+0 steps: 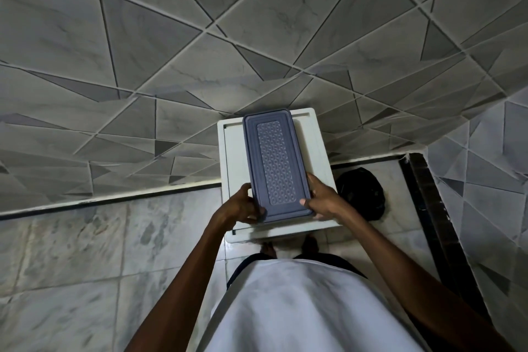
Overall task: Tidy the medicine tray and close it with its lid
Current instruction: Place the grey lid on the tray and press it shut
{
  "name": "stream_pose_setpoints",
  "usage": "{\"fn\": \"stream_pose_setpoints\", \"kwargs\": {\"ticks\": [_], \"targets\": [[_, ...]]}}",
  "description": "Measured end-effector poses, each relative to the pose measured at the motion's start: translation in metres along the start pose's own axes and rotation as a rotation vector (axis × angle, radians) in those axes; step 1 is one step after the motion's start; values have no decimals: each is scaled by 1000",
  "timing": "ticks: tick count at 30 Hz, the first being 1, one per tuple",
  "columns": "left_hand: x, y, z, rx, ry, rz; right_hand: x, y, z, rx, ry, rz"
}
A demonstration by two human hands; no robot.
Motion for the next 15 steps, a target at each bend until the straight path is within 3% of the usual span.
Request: {"fn": "stream_pose_setpoints", "kwargs": {"ticks": [6,10,15], "targets": [[0,-2,19,-70,69,-142,-2,11,-20,247,74,-26],[1,-6,20,-146,63,-193,2,4,-28,258,160,-199],[7,-10,27,-155,66,-262,6,0,-34,177,219,-281]]}}
Point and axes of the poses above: each hand's wrist, its own x-axis towards the middle knuckle, its own y-axis out of the palm, z = x × y, the point moved 8 cm from there along x, towards the middle knuckle, and after that the axes turned 11 degrees about z, right-handed, at the moved point
